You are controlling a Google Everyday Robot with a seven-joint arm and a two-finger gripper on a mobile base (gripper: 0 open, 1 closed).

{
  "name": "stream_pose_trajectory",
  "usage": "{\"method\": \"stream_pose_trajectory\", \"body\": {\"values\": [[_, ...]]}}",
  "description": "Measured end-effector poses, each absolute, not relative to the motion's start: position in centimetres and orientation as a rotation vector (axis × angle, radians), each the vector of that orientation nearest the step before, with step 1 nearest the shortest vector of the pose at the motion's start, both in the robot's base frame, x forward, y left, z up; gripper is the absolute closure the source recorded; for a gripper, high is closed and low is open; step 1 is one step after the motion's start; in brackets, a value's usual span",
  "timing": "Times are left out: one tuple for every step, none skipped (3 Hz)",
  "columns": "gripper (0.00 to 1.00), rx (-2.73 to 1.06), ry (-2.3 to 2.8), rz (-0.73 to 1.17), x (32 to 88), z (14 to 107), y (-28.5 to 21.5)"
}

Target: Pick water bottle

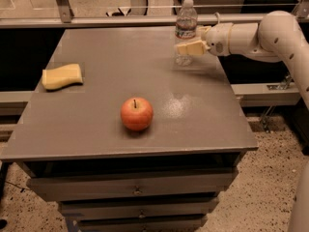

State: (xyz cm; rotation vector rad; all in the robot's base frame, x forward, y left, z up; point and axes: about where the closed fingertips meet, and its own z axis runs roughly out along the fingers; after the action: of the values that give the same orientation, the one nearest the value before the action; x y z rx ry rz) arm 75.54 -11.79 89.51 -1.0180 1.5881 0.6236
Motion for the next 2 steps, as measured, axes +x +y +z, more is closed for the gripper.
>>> {"method": "stream_pose_trajectory", "body": {"values": [[0.63, -1.009, 1.568, 0.623, 75.6, 90.0, -11.6], [0.88, -1.018, 1.508, 0.569, 75.5, 93.6, -11.7]]}}
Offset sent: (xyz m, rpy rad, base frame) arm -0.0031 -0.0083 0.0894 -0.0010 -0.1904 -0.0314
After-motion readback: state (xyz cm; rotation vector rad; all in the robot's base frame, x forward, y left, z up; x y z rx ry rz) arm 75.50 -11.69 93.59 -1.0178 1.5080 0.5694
